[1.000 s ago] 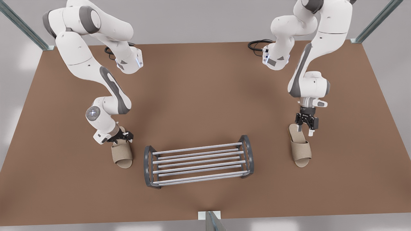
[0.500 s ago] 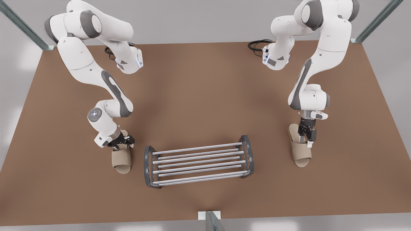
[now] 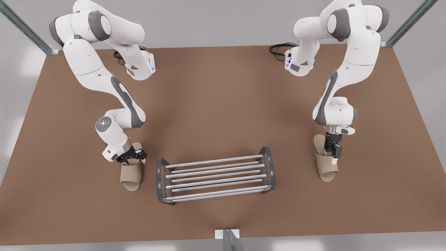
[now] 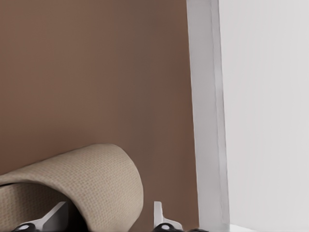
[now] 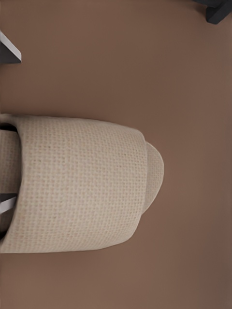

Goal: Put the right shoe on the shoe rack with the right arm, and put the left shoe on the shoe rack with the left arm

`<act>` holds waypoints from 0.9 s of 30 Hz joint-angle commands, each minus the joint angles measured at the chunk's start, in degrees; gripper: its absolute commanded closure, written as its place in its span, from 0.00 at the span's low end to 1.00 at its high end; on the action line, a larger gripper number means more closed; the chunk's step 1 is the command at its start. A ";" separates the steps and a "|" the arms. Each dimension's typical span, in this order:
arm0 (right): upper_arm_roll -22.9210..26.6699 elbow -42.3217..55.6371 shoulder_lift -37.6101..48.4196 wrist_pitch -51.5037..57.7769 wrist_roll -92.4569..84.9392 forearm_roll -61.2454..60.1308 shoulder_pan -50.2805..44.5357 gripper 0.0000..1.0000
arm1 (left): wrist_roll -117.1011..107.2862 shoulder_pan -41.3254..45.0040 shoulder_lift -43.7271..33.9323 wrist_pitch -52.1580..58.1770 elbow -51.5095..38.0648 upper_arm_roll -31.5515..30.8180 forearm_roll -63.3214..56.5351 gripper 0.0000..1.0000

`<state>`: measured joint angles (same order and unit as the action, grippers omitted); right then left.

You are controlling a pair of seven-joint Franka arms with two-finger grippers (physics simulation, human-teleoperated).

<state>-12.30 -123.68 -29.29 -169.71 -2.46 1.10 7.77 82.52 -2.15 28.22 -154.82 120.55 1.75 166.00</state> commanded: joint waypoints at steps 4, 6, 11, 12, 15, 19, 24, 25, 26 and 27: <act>0.08 2.12 -1.83 -0.35 -0.62 0.05 -0.04 0.00 | 0.63 0.04 0.08 0.40 -0.23 0.00 7.67 0.17; 0.08 2.56 -2.53 -0.70 -0.70 0.13 0.05 0.00 | 0.54 0.04 0.43 1.10 -0.41 0.00 7.58 0.17; 0.08 2.74 -3.23 -1.50 -0.53 0.22 -0.04 0.00 | 0.54 0.04 1.22 1.36 -1.37 0.00 7.58 0.27; -0.01 2.83 -3.67 -2.02 -0.44 0.22 -0.04 0.00 | 0.54 0.04 1.22 1.45 -1.37 0.00 7.58 0.30; 0.08 3.00 -4.20 -2.46 -0.18 0.22 -0.30 0.00 | 0.54 0.04 1.31 1.45 -1.37 0.00 7.58 0.31; 0.08 4.32 -5.34 -2.46 0.00 0.05 -0.39 0.00 | 0.54 0.04 1.66 1.45 -1.37 0.00 7.58 0.42; 0.08 4.58 -6.04 -2.90 0.09 -0.04 -0.57 0.01 | 0.45 0.22 1.57 1.54 -1.55 -0.08 7.58 0.47; 0.08 4.67 -6.13 -2.99 0.09 -0.13 -0.83 0.01 | 0.45 0.30 1.57 1.54 -1.55 -0.08 7.58 0.47; 0.08 4.67 -6.31 -3.25 0.09 -0.13 -0.83 0.01 | 0.54 0.48 1.31 1.54 -1.64 -0.08 7.58 0.47; 0.08 4.76 -6.31 -3.43 0.09 -0.13 -0.83 0.01 | 0.54 0.57 0.78 1.54 -1.81 -0.08 7.58 0.47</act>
<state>-12.21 -119.03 -35.67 -172.56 -2.76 0.97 6.99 82.95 -1.64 29.08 -153.35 118.82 1.67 166.00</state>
